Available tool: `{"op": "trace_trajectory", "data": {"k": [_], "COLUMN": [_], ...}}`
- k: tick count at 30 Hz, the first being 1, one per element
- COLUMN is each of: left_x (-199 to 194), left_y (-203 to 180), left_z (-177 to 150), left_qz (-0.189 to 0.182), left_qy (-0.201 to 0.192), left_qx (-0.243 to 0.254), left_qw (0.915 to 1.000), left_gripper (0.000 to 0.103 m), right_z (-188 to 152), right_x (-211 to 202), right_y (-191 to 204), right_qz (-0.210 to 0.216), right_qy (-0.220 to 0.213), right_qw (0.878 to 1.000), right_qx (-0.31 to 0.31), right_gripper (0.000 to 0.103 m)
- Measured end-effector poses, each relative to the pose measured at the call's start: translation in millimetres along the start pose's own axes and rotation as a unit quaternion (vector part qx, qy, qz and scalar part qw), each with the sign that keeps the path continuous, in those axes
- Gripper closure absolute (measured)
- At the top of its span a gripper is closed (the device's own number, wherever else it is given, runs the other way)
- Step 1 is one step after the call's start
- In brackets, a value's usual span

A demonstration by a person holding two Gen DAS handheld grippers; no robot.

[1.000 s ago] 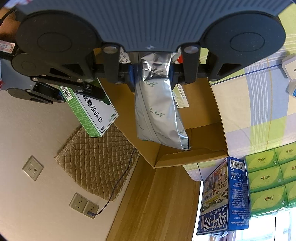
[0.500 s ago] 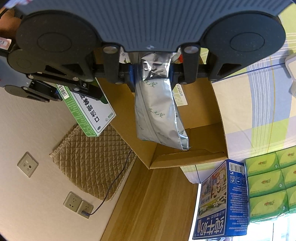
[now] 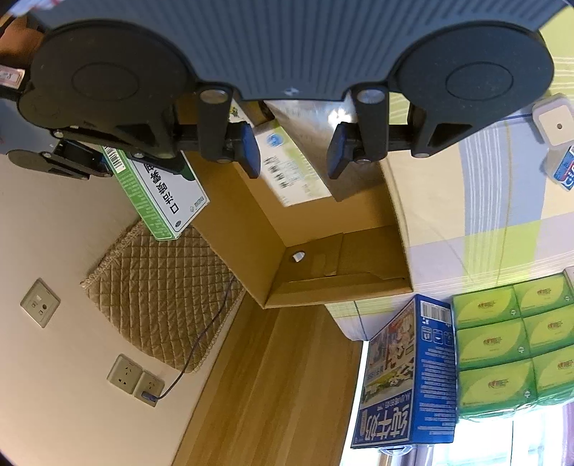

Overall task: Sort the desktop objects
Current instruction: 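Open both tools to drop the foil bag and green box into the box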

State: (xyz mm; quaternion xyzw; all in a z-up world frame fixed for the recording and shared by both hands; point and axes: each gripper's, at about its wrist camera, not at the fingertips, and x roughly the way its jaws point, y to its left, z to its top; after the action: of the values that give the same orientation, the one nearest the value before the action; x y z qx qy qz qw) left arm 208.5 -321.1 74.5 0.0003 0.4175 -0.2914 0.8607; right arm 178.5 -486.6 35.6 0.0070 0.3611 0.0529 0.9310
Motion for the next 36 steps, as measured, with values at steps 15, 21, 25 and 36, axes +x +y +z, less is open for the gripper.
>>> {"op": "trace_trajectory", "data": {"k": [15, 21, 25, 36], "left_x": [-12, -16, -18, -23], "left_y": [9, 12, 17, 29], "left_z": [-9, -12, -15, -25], "left_qz": [0.020, 0.024, 0.026, 0.032], "left_qy": [-0.004, -0.009, -0.008, -0.008], "left_qx": [0.018, 0.019, 0.015, 0.008], "left_qw": [0.9996, 0.9995, 0.9995, 0.9994], "left_gripper": [0.056, 0.051, 0.050, 0.033], "right_z": [1, 2, 4, 15], "right_x": [5, 11, 14, 9], "right_y": [7, 11, 15, 19], "right_qz": [0.006, 0.011, 0.015, 0.045], "right_qy": [0.005, 0.010, 0.010, -0.022], "right_qw": [1.000, 1.000, 1.000, 0.999], "right_qx": [-0.001, 0.001, -0.001, 0.014], "right_gripper": [0.075, 0.075, 0.075, 0.020]}}
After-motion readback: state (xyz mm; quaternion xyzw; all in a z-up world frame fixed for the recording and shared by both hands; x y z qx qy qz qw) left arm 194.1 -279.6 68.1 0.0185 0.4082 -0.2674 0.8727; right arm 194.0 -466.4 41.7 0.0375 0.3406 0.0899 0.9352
